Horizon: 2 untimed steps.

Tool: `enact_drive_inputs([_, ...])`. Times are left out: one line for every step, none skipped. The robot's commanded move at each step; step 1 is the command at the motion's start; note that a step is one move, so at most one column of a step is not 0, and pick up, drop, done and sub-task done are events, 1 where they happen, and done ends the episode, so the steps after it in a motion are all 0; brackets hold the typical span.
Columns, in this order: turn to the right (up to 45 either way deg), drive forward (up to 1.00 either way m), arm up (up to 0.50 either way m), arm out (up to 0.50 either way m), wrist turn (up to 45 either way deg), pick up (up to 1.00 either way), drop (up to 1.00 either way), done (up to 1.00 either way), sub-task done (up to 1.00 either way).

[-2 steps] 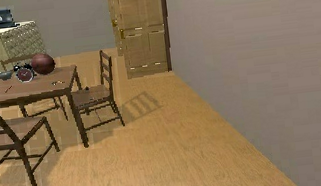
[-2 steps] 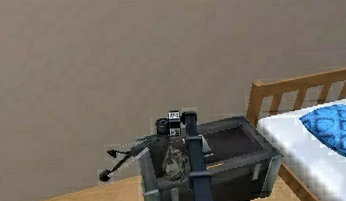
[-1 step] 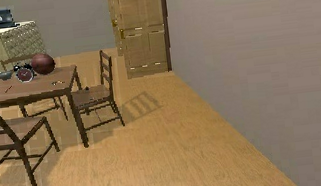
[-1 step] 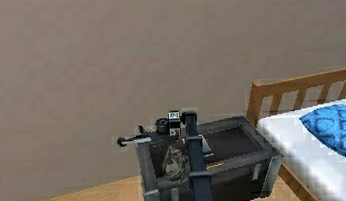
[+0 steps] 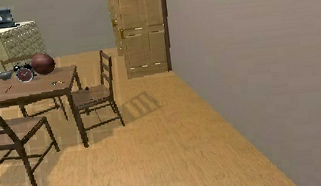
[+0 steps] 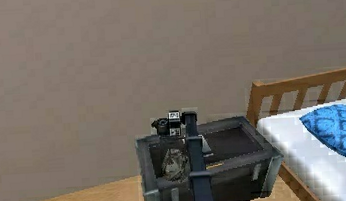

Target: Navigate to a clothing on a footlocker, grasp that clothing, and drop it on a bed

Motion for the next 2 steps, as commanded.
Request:
enact_drive_inputs([0.0,0.0,-0.3,0.0,0.0,0.0,0.0,0.0,0.0])
enact_drive_inputs([0.0,0.0,0.0,0.0,0.0,1.0,0.0,0.0,0.0])
